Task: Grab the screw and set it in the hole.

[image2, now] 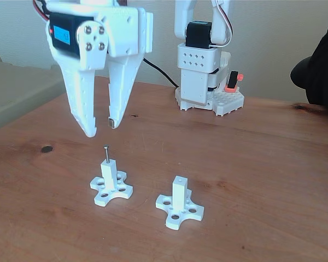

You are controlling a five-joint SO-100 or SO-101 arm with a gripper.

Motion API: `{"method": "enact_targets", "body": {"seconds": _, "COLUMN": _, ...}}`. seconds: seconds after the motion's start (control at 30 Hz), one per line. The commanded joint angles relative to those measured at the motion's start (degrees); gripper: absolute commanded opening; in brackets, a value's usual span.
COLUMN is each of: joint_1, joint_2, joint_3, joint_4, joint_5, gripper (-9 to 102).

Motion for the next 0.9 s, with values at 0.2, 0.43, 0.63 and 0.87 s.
{"method": "enact_targets", "body": {"seconds": 0.2, "joint_1": -1.67, "joint_2": -0.35, "joint_3": -5.45, "joint_4": 0.0, "joint_5": 0.88, "gripper": 11}}
{"method": "enact_targets", "body": {"seconds": 0.43, "joint_1": -0.7, "joint_2": -3.08, "joint_3": -6.94, "joint_4": -1.49, "joint_5": 0.7, "gripper": 10}}
{"method": "enact_targets", "body": {"seconds": 0.63, "joint_1": -0.44, "joint_2": -3.96, "joint_3": -7.82, "joint_4": -1.76, "joint_5": 0.7, "gripper": 10}}
{"method": "enact_targets", "body": {"seconds": 0.87, "joint_1": -0.26, "joint_2": -4.57, "joint_3": -8.17, "joint_4": -1.67, "joint_5": 0.53, "gripper": 10}}
